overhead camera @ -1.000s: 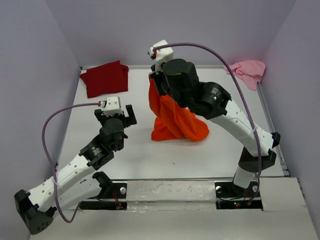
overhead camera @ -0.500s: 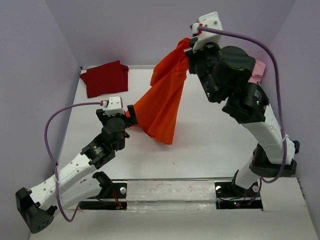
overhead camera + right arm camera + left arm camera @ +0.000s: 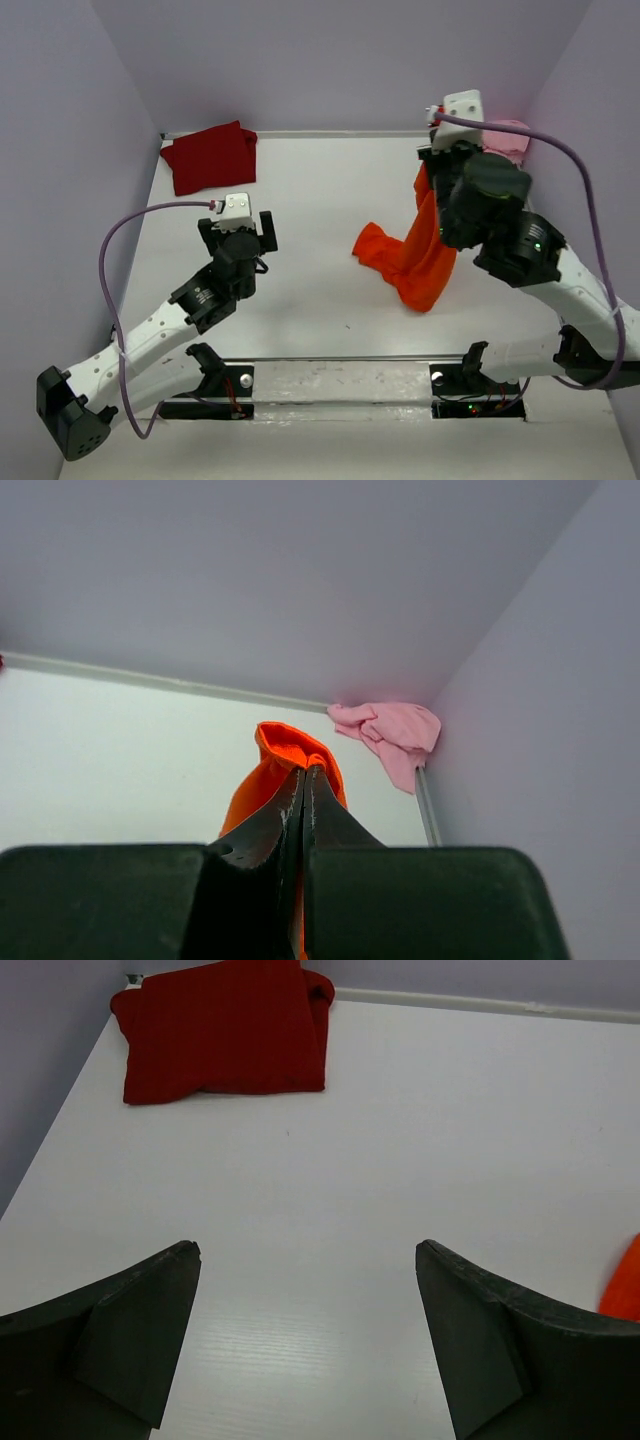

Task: Fold and stack the t-shirts
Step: Flatten the tshirt out

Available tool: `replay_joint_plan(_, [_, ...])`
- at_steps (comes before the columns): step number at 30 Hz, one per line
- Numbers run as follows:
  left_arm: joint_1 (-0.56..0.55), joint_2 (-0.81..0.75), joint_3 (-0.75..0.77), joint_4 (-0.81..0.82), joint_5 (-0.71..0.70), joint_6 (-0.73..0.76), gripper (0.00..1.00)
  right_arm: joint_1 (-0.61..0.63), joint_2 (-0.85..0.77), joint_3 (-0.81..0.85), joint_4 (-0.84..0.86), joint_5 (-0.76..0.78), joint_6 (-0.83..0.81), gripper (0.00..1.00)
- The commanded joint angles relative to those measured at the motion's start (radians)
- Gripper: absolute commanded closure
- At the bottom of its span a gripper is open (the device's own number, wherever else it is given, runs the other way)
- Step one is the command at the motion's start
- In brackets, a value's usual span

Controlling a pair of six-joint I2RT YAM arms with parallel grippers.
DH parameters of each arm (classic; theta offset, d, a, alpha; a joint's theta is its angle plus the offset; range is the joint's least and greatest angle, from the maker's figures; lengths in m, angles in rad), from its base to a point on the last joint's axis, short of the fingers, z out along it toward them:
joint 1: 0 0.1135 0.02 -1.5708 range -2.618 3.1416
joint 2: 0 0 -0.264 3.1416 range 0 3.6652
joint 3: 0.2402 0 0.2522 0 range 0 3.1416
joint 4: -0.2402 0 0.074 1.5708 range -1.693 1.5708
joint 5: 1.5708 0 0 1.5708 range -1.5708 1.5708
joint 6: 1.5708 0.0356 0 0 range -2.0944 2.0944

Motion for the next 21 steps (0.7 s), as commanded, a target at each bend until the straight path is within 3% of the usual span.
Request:
replay_joint_plan(1, [0.006, -0.042, 0.014, 0.033, -0.056, -0.011, 0.01, 0.002, 0.048, -0.048, 0.043, 0.002, 0.033, 1.0])
replay_joint_plan(4, [0.007, -0.042, 0.017, 0.027, -0.091, -0.011, 0.01, 0.002, 0.141, -0.039, 0.02, -0.063, 0.076, 1.0])
replay_joint_plan(8, [0.009, -0.056, 0.02, -0.006, -0.172, -0.025, 0.01, 0.002, 0.299, 0.038, -0.104, -0.259, 0.246, 1.0])
replay_joint_plan(11, [0.011, -0.079, 0.023, -0.03, -0.261, -0.048, 0.01, 0.022, 0.446, 0.168, -0.129, -0.408, 0.327, 1.0])
replay_joint_plan(15, [0.024, -0.12, 0.025, -0.059, -0.361, -0.083, 0.01, 0.14, 0.691, 0.531, -0.194, -0.394, 0.224, 1.0])
replay_joint_plan(16, [0.026, -0.134, 0.025, -0.067, -0.38, -0.089, 0.01, 0.159, 0.792, 0.739, -0.211, -0.393, 0.197, 1.0])
replay_joint_plan(17, [0.029, -0.14, 0.02, -0.067, -0.383, -0.092, 0.01, 0.176, 0.836, 0.836, -0.228, -0.371, 0.129, 1.0])
replay_joint_plan(21, [0.035, -0.145, 0.019, -0.058, -0.38, -0.089, 0.01, 0.2, 0.763, 0.837, -0.1, -0.344, 0.081, 1.0])
